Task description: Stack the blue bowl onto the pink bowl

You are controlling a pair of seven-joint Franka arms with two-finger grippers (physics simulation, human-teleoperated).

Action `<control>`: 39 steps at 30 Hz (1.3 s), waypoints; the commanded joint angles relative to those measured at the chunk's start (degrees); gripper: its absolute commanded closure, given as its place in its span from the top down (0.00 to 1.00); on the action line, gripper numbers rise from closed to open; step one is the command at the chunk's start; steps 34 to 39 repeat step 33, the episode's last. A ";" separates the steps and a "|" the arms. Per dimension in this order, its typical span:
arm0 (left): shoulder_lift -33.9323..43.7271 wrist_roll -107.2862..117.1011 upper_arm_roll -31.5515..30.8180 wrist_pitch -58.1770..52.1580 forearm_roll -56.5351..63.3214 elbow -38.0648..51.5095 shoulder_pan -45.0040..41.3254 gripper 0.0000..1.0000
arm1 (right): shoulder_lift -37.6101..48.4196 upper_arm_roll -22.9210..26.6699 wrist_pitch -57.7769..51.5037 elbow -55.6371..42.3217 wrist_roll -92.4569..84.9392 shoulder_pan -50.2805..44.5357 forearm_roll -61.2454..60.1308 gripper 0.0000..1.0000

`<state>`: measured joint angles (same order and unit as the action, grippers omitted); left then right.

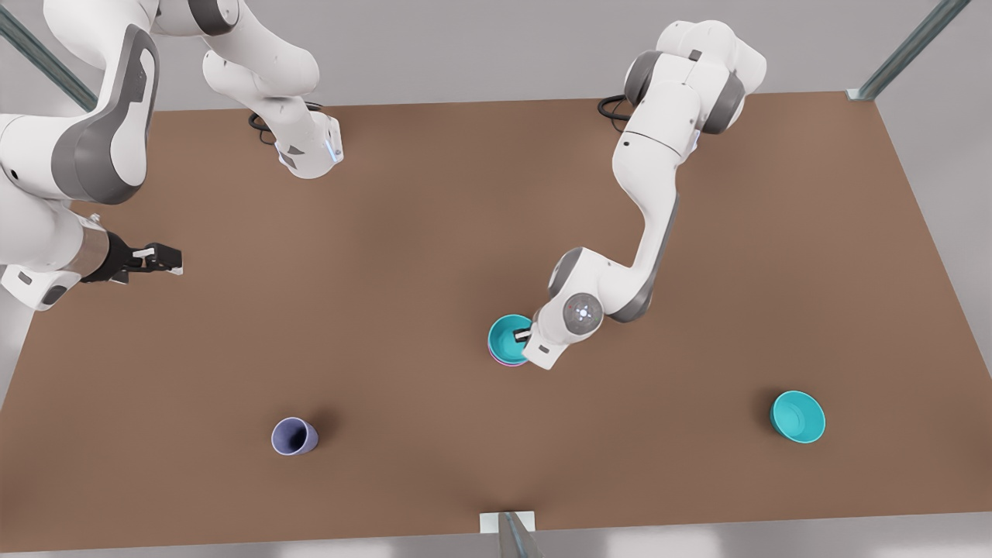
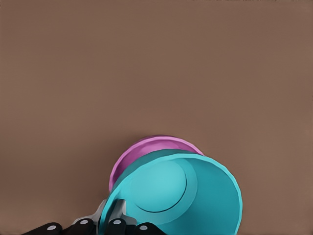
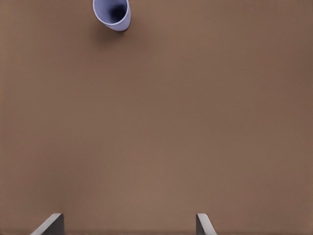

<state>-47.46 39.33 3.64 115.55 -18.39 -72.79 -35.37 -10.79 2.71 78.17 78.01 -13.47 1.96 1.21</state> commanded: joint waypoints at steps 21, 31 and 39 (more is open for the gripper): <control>2.54 13.40 1.54 -7.88 1.77 -0.95 -0.22 1.00 | -0.02 0.01 -0.03 -0.05 -1.91 0.06 0.20 1.00; 34.36 -29.58 -6.10 -33.64 21.55 -2.01 26.23 1.00 | -0.02 0.01 -0.03 -0.05 -1.91 0.06 0.20 1.00; 37.35 -29.75 -6.10 -32.67 21.73 -5.70 26.23 1.00 | -0.02 0.01 -0.03 -0.05 -1.91 0.06 0.29 1.00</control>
